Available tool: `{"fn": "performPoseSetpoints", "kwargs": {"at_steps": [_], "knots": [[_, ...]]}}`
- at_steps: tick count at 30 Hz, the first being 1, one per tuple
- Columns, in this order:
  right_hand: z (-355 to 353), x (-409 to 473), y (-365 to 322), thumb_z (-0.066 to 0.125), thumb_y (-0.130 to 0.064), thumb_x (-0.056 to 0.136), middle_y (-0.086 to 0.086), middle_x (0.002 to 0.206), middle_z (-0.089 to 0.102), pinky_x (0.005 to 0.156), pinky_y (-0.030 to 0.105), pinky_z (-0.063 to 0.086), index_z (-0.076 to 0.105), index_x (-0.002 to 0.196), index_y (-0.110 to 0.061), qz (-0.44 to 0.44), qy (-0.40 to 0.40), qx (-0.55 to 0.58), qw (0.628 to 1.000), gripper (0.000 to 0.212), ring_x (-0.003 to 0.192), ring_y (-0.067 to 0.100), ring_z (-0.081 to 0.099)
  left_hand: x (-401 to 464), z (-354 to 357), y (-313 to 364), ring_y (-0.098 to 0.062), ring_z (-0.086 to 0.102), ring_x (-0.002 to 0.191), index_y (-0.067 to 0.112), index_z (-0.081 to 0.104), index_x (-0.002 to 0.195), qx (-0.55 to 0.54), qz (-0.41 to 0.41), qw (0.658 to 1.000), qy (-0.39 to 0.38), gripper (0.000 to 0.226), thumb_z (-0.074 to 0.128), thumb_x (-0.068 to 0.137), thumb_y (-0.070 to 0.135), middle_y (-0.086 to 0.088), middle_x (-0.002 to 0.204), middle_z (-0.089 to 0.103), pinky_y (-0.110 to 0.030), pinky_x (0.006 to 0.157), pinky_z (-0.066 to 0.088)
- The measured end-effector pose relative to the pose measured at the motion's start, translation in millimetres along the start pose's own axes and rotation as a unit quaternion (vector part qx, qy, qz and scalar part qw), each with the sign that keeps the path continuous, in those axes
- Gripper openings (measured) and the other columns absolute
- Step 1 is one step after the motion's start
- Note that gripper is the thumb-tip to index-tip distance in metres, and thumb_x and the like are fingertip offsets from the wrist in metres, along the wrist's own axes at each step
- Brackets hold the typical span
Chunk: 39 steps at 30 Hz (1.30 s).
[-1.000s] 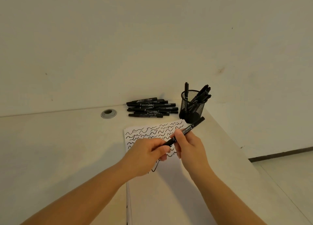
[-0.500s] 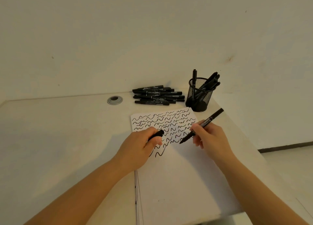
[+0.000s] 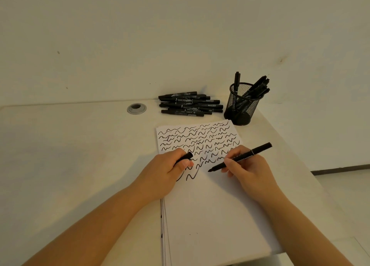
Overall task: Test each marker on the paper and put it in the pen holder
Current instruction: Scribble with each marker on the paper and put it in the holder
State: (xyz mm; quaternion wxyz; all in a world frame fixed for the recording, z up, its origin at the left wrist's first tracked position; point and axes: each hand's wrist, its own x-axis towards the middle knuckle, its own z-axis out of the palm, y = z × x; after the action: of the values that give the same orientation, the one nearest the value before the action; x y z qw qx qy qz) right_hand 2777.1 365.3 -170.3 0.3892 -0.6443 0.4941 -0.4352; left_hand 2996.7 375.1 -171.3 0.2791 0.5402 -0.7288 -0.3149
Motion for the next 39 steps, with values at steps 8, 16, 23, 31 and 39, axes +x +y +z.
{"fn": "performPoseSetpoints", "kwargs": {"at_steps": [8,16,23,31,39], "knots": [[-1,-1,5,0.059,-0.011,0.085,-0.004,0.067,0.065,0.06,0.028,0.046,0.059,0.071,-0.027,-0.017,0.021,-0.055,0.998,0.021,0.065,0.02,0.06,1,2,0,-0.021,0.062,0.079,0.029,0.058,0.094,-0.003,0.005,1.0,0.004,0.02,0.039,0.095,0.035,0.004,0.09,0.069,-0.046,0.074,0.05],[-5,0,7,0.059,-0.013,0.084,-0.007,0.06,0.06,0.047,0.014,0.034,0.054,0.064,-0.029,-0.005,0.115,-0.104,0.988,0.027,0.051,0.004,0.049,1,2,0,-0.023,0.06,0.074,0.03,0.058,0.094,-0.001,0.006,1.0,0.001,0.021,0.038,0.094,0.037,-0.002,0.088,0.069,-0.046,0.071,0.049],[-5,5,-12,0.06,-0.019,0.086,-0.014,0.057,0.062,0.053,0.021,0.046,0.06,0.075,-0.029,0.017,0.203,-0.006,0.979,0.015,0.052,0.002,0.055,1,2,0,-0.016,0.052,0.06,0.033,0.057,0.089,0.0,0.008,1.0,0.004,0.018,0.04,0.093,0.037,-0.002,0.077,0.065,-0.037,0.059,0.045],[25,23,-27,0.045,-0.015,0.094,0.003,0.05,0.056,0.041,0.023,0.04,0.063,0.073,-0.011,0.077,0.099,0.288,0.949,0.028,0.045,0.013,0.048,-1,2,3,0.005,0.047,0.051,0.029,0.054,0.085,0.0,0.028,1.0,0.004,0.015,0.043,0.095,0.028,0.038,0.062,0.054,-0.01,0.051,0.035],[29,21,-13,0.046,-0.01,0.09,0.003,0.048,0.056,0.04,0.021,0.04,0.056,0.064,-0.02,0.067,0.08,0.292,0.951,0.03,0.043,0.015,0.049,0,-2,5,0.0,0.045,0.049,0.037,0.046,0.074,0.012,0.039,0.999,-0.005,0.023,0.043,0.094,0.028,0.034,0.062,0.055,-0.015,0.049,0.034]]}}
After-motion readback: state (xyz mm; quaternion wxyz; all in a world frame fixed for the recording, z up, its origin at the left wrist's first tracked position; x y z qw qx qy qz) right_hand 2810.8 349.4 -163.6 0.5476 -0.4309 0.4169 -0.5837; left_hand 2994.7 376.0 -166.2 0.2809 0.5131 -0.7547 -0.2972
